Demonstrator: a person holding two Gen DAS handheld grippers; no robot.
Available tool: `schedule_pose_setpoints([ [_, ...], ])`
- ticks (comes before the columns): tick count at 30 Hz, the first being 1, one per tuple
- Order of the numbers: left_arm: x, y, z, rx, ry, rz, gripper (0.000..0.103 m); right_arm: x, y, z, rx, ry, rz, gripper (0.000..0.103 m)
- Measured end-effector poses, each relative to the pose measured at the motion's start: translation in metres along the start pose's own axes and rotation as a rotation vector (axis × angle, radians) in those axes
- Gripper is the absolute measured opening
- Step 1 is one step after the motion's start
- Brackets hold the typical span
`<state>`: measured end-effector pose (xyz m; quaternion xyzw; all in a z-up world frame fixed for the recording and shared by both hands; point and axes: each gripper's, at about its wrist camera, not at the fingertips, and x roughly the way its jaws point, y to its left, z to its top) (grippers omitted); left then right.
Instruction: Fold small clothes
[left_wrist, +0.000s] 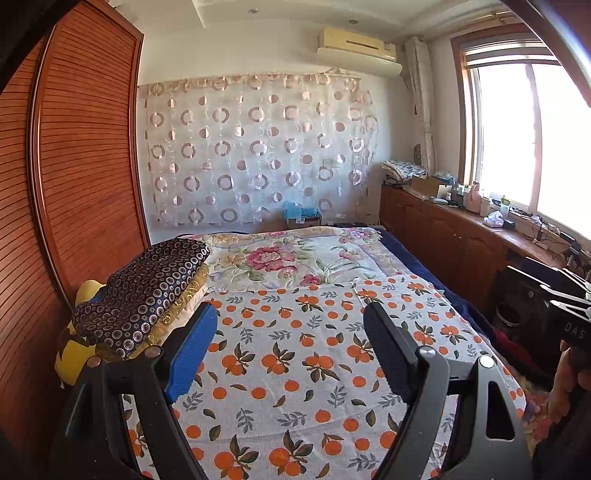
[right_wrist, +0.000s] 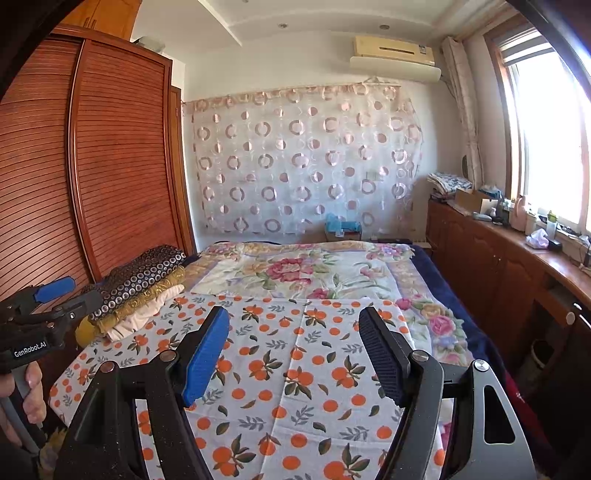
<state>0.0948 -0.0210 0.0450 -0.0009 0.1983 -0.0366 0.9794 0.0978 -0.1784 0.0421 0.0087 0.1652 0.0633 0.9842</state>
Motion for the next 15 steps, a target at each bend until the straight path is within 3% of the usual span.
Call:
schedule_pose_setpoints([
  [15,-0.0039,-0.0032,0.0031,0.004,-0.006,-0.001,0.082,-0.0012,-0.0033,0.0008,-0.002,0.000,0.003,0.075],
])
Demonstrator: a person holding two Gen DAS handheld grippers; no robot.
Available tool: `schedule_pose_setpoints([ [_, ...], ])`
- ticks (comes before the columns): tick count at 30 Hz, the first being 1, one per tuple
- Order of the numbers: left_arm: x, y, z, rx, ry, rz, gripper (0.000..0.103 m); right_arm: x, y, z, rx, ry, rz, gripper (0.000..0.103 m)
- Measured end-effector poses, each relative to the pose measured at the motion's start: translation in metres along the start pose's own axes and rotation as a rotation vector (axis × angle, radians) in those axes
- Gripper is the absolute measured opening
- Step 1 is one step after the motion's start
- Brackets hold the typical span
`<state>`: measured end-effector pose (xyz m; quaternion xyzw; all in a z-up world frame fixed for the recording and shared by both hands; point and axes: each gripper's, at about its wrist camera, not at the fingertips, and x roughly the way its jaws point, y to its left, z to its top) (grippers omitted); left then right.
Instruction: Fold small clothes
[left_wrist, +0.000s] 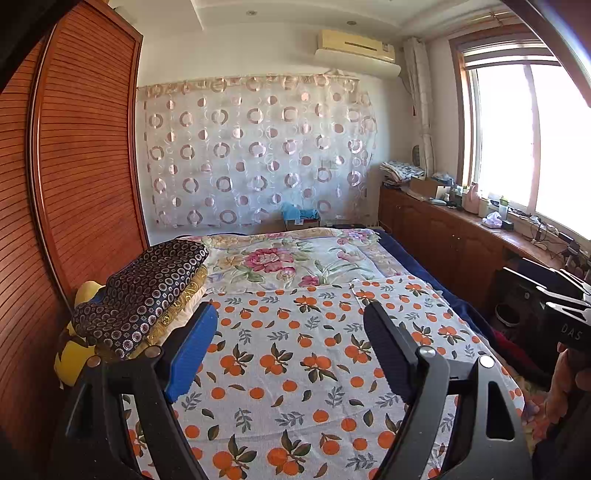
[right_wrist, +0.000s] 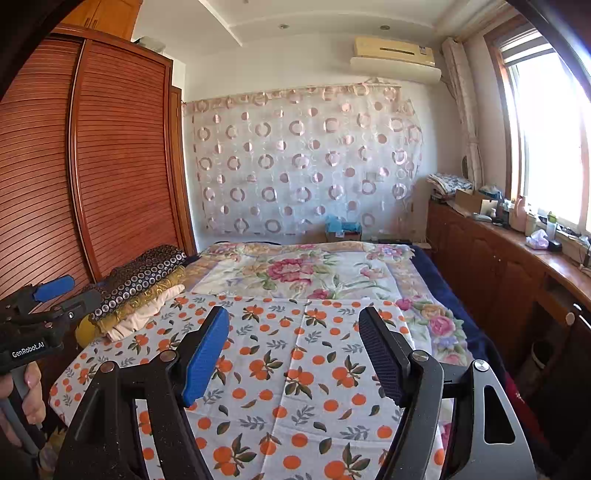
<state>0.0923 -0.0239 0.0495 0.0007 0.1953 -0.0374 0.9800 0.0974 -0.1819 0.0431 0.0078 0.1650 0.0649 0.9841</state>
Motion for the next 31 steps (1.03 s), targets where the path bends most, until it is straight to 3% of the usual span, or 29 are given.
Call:
schedule_pose_setpoints([
  [31,-0.0046,-0.0068,0.0060,-0.001,-0.012,-0.003,0.082,-0.0008,-0.0020,0.0018,0.002,-0.014,0.000,0.075],
])
